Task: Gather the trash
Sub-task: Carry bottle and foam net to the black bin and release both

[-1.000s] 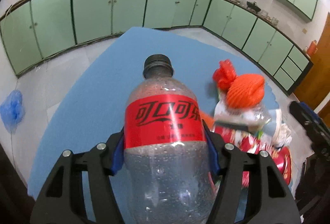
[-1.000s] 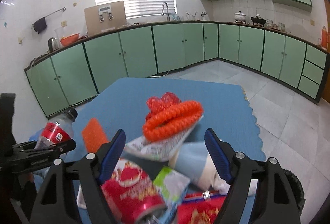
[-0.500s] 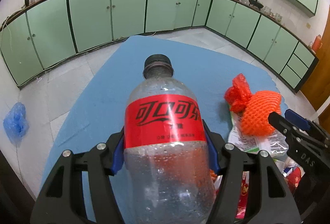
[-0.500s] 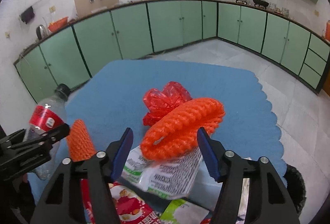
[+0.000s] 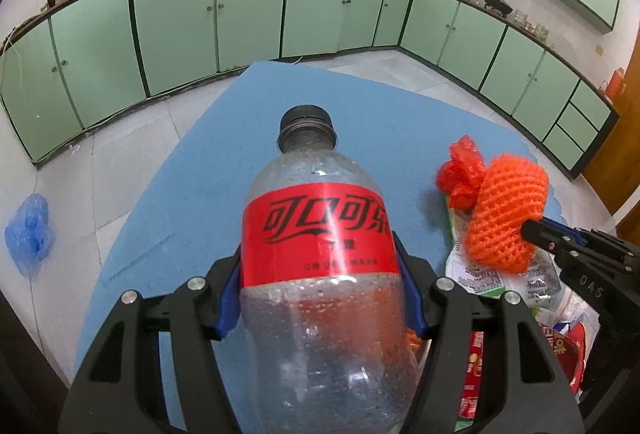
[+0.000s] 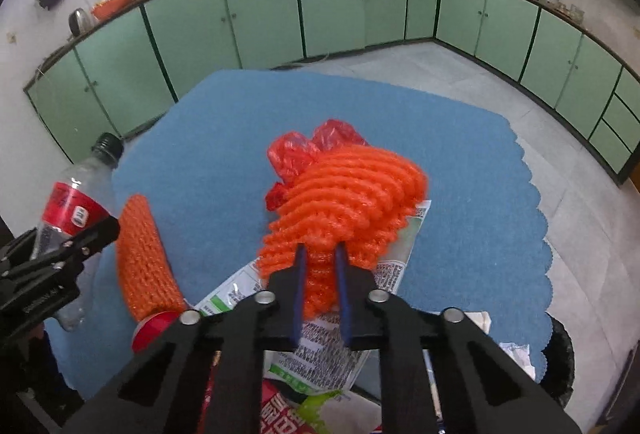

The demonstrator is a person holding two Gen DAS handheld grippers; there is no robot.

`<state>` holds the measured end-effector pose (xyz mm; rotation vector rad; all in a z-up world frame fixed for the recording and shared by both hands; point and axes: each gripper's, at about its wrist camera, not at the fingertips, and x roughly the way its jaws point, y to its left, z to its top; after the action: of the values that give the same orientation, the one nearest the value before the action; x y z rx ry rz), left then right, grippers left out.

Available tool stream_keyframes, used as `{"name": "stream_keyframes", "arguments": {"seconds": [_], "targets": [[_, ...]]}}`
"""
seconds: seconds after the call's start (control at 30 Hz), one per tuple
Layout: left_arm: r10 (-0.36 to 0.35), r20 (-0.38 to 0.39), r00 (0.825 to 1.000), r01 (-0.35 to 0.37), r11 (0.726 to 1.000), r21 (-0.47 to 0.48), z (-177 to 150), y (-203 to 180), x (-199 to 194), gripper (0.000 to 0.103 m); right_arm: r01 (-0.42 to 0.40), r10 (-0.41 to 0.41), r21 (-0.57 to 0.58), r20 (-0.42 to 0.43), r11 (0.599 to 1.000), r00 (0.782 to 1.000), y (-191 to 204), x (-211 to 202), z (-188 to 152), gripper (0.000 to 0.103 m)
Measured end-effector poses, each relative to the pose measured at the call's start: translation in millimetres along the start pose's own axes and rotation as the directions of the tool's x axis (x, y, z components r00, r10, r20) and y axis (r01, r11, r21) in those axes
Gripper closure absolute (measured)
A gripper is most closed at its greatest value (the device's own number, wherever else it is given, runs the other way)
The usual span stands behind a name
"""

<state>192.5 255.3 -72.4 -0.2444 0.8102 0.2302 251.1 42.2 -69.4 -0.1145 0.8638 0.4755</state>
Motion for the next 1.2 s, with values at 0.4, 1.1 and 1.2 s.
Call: {"name": "stream_keyframes", "arguments": {"seconds": [0.4,1.1,1.2], "targets": [[-0.131,0.060,0.990,0.124,0.987,0.100,1.1,-64.1,-36.2,0.042,-0.013,-0.004,0.086,0.194,0.996,0.981,-47.1,-102.5,-15.5,0.092],[-0.558,-0.097,0.824,0.551,0.753,0.360,-93.6,-321.2,-35.2,0.042,0.308,-0.399,0.410,0.156,0.858,0.904,-243.9,-199.6,-152.8,0.092],[-0.570,-0.140,0.810,0.576,0.726,0.376,-106.8,-348.5,-18.4,0.042,0.317,-0.410,0.454,0.119,0.833,0.904,-269.8,-193.8,-174.6,0.092]]}}
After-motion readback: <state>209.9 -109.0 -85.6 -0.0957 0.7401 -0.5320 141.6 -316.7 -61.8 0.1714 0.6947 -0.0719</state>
